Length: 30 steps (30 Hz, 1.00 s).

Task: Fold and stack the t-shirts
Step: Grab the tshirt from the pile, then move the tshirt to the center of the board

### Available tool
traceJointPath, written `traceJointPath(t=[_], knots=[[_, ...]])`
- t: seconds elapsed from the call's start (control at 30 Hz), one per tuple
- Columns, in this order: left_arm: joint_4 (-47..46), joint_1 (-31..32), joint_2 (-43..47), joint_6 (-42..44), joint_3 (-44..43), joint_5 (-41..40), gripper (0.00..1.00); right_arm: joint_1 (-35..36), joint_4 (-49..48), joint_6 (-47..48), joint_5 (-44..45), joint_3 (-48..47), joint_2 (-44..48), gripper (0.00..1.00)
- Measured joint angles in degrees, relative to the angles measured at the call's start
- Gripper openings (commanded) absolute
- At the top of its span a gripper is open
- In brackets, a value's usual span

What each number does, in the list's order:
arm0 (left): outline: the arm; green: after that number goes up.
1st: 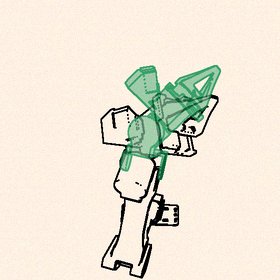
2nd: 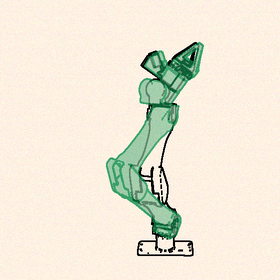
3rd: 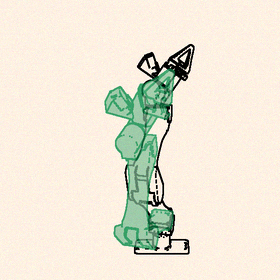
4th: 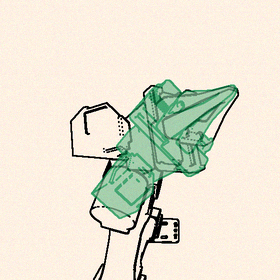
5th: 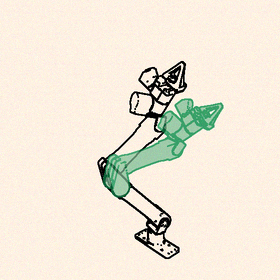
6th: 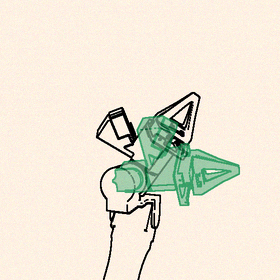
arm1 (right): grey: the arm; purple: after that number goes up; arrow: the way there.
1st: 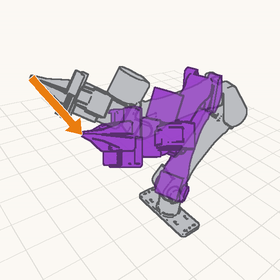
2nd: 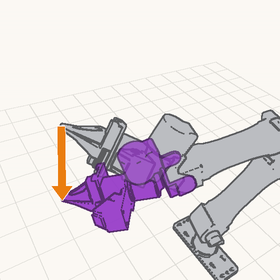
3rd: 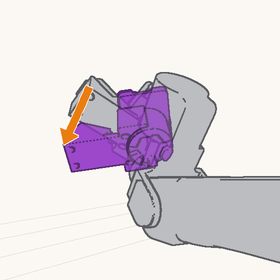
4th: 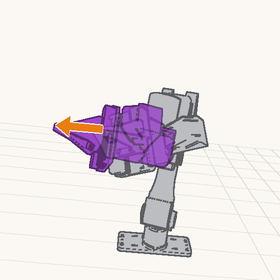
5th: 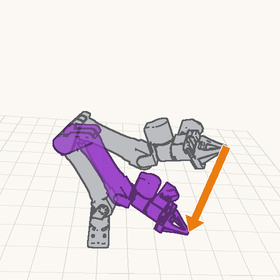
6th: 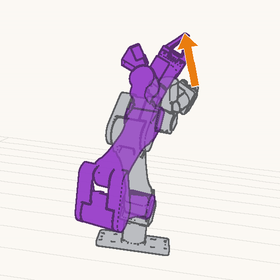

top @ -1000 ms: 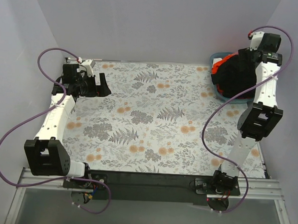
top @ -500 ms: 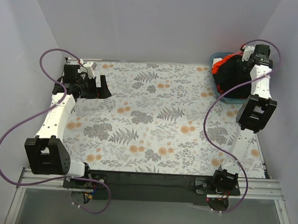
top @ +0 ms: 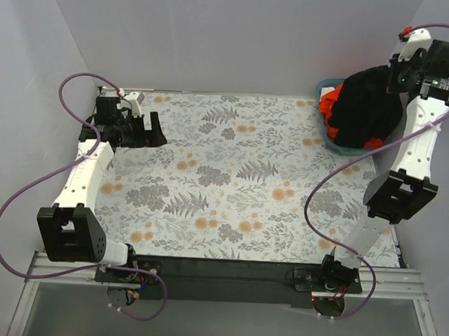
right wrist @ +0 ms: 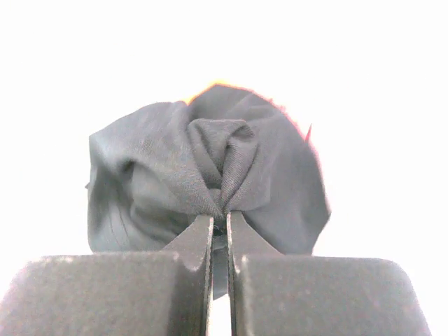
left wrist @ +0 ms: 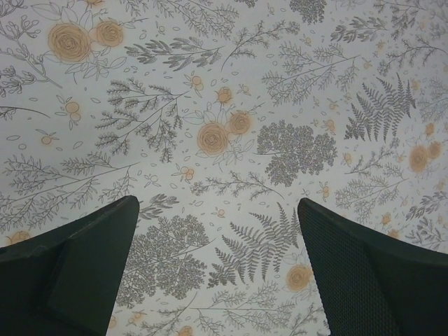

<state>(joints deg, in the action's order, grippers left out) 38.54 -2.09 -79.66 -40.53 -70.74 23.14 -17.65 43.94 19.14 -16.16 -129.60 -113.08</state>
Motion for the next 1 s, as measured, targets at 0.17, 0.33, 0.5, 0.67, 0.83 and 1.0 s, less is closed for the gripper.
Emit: traceJointPath(t=[0.17,0.33,0.5,0.67,0.83,1.0], knots=[[-0.4,0.0,0.0,-1.7,0.0,0.0,0.98,-0.2,-4.8,-4.3,-8.9,-1.1,13.3,0.01],[-0.9,-0.1,0.0,-4.2,-0.4,-0.5,0.98,0.2,-17.3,-14.2,-18.2,0.9,24.5,0.01],[-1.7,-0.8,0.0,-6.5,-1.6,-1.2,0.98,0.7,-32.6,-28.1,-25.9,0.9,28.1,0.01],[-2.2,-1.6,0.0,-8.0,-1.8,-1.4,0.98,4.2,-43.8,-40.8,-31.6,1.7,27.1,0.01],[-3.1,-3.6,0.0,-10.3,-1.8,-0.5,0.98,16.1,-46.3,-43.7,-34.1,13.5,29.5,0.01],[-5.3,-6.2,0.3,-12.4,-1.4,2.6,0.98,29.6,-40.9,-36.5,-32.7,35.4,33.2,0.37]])
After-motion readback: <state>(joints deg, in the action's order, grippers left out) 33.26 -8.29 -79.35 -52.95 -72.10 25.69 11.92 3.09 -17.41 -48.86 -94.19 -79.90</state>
